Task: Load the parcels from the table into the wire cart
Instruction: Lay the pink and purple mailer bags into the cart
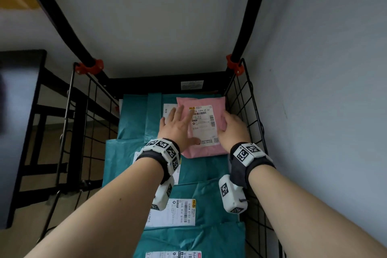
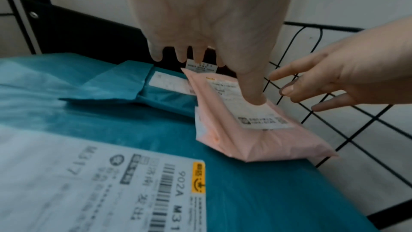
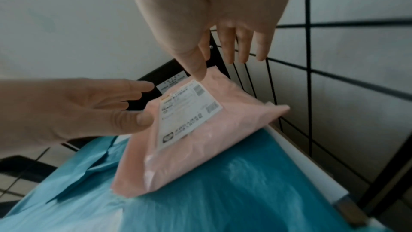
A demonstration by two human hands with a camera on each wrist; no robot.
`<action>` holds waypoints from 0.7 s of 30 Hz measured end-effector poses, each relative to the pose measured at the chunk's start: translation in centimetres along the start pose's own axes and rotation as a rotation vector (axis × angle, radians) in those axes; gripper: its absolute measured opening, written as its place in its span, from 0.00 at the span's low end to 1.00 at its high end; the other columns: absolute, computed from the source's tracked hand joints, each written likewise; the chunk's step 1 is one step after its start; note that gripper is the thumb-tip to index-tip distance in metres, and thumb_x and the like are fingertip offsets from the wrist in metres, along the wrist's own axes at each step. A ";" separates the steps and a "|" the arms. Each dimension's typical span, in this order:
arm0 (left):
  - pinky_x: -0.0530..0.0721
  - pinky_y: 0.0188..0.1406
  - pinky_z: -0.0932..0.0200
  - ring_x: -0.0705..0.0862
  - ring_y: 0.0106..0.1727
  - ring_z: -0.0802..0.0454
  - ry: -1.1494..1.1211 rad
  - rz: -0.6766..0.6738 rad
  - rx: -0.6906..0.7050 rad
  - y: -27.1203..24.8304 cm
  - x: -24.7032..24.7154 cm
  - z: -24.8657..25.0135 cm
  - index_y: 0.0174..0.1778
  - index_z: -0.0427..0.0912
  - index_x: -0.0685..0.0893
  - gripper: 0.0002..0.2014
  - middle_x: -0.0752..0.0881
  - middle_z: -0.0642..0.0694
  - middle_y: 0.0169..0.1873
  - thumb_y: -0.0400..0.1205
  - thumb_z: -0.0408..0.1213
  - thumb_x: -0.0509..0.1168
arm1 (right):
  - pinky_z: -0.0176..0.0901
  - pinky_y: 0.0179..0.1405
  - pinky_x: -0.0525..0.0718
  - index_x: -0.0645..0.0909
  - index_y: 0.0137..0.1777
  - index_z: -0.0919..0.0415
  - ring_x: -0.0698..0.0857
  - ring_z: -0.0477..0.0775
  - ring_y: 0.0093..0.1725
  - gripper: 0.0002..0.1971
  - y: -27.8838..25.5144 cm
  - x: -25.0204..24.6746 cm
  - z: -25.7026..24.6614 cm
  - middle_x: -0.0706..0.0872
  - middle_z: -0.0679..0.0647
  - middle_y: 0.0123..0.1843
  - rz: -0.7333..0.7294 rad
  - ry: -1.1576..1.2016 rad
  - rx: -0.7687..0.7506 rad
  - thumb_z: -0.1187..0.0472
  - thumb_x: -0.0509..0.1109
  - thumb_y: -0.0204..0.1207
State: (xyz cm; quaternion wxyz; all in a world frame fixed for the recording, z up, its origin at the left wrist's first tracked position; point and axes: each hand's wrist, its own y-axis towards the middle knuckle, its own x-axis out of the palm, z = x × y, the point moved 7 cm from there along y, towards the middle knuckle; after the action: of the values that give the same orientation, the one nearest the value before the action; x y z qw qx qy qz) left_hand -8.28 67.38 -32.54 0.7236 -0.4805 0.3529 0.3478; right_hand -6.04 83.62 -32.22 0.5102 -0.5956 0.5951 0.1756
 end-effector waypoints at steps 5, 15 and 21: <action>0.51 0.82 0.39 0.48 0.84 0.46 0.038 0.042 -0.019 -2.9 -3.2 -0.9 0.84 0.54 0.50 0.39 0.48 0.47 0.84 0.81 0.55 0.64 | 0.53 0.68 0.76 0.70 0.76 0.52 0.74 0.62 0.69 0.26 -2.3 -1.3 -3.6 0.75 0.57 0.70 -0.018 -0.092 -0.068 0.63 0.61 0.76; 0.56 0.81 0.43 0.54 0.83 0.46 0.120 0.110 -0.011 -12.9 -11.1 -4.5 0.82 0.51 0.59 0.33 0.56 0.46 0.83 0.82 0.55 0.60 | 0.52 0.70 0.74 0.76 0.71 0.53 0.74 0.61 0.72 0.20 -11.2 -3.0 -13.4 0.77 0.56 0.73 -0.026 -0.230 -0.109 0.62 0.59 0.79; 0.59 0.78 0.43 0.57 0.82 0.46 0.112 0.235 -0.011 -22.6 -16.0 -10.5 0.80 0.50 0.64 0.31 0.61 0.46 0.81 0.81 0.53 0.62 | 0.48 0.73 0.72 0.73 0.75 0.49 0.73 0.60 0.75 0.22 -19.8 -2.9 -21.8 0.75 0.53 0.76 0.057 -0.242 -0.148 0.58 0.59 0.81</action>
State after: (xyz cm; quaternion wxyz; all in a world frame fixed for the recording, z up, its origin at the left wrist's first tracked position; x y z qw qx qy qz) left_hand 0.77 48.14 -11.85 0.6546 -0.4584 0.4445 0.4048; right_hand 2.22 62.79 -12.88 0.5276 -0.5888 0.5316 0.3040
